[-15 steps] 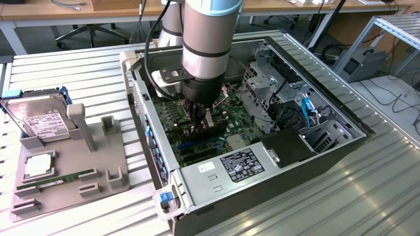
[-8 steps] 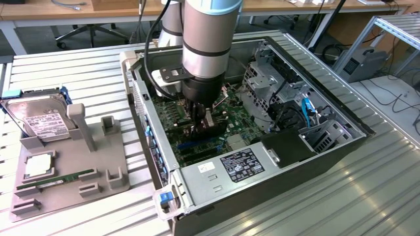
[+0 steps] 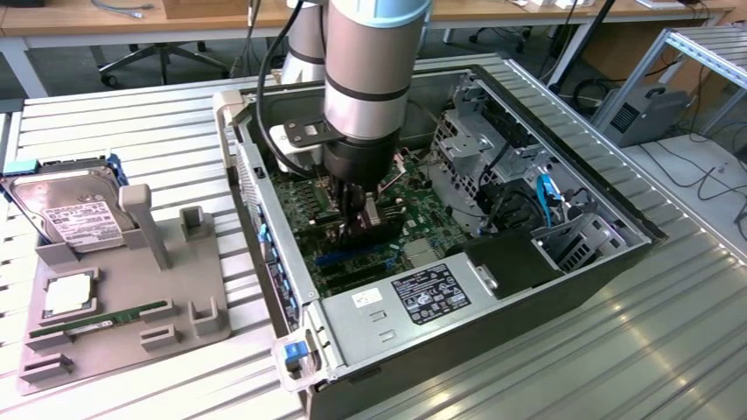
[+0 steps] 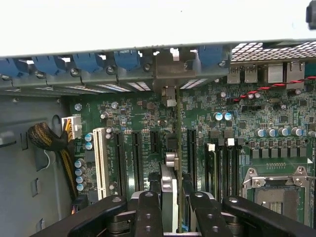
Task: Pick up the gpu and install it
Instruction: 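Insert the gpu into the slot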
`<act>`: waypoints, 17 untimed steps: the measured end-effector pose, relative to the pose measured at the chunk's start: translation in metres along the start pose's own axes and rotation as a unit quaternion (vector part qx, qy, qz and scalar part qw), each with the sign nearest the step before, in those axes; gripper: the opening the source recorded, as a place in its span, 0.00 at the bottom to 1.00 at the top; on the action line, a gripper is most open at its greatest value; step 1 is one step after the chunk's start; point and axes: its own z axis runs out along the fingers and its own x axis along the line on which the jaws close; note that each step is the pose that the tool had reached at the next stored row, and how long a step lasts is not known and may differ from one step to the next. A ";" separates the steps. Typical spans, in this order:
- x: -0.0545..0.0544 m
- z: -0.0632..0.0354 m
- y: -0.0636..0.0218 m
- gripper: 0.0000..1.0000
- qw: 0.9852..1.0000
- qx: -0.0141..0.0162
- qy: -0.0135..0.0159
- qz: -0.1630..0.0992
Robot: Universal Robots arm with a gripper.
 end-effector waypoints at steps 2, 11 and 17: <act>-0.001 0.0002 0.0001 0.27 1.000 0.000 0.000 0.000; -0.005 0.0011 0.0000 0.27 1.000 0.000 0.000 0.000; -0.005 0.0010 0.0000 0.27 1.000 0.000 0.000 -0.001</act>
